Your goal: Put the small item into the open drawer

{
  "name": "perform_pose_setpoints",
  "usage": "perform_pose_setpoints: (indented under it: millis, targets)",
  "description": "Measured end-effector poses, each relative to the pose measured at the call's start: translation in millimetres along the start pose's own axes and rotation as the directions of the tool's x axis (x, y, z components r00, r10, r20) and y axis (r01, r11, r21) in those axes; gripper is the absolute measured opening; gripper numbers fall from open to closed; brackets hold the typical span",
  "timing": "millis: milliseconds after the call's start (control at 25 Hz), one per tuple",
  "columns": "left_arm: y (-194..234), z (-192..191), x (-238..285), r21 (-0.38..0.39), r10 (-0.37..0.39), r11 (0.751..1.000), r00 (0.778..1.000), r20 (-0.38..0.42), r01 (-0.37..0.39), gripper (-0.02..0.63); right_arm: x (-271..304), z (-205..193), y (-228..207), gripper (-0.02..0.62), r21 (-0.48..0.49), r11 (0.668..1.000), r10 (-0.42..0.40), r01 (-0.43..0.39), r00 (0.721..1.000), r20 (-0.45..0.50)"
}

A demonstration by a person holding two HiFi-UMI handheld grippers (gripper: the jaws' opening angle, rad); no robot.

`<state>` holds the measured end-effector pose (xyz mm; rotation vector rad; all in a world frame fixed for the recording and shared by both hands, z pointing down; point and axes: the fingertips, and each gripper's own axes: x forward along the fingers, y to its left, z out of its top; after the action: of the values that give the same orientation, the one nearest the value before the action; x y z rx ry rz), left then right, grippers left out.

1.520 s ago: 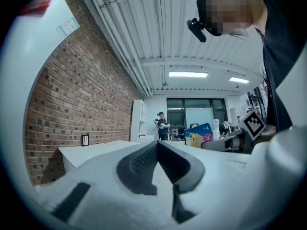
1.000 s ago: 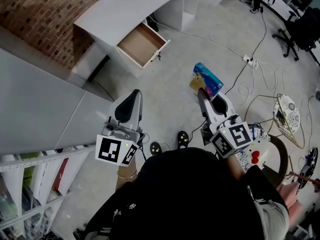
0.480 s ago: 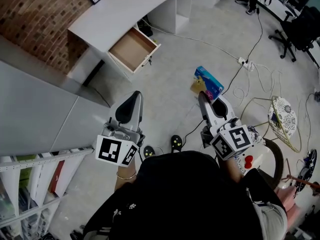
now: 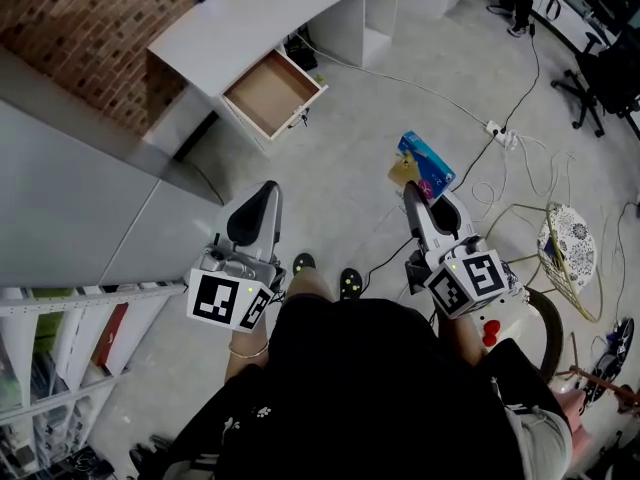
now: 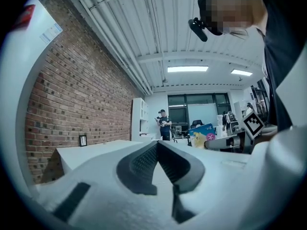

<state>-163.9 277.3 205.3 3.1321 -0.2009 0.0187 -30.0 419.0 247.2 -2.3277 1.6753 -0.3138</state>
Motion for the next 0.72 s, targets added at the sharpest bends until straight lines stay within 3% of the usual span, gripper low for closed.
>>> perform_pose_setpoints:
  millis: [360, 720]
  targets:
    - [2.0, 4.9, -1.4, 0.032, 0.005, 0.999, 1.0, 0.025, -0.006, 0.0, 2.2, -1.4, -5.2, 0.084, 0.003, 1.0, 0.005, -0.005, 1.0, 0.023]
    - [18.2, 0.3, 16.4, 0.016, -0.012, 1.0, 0.999, 0.043, 0.011, 0.0, 19.7, -3.6, -12.5, 0.084, 0.0, 1.0, -0.008, 0.008, 1.0, 0.017]
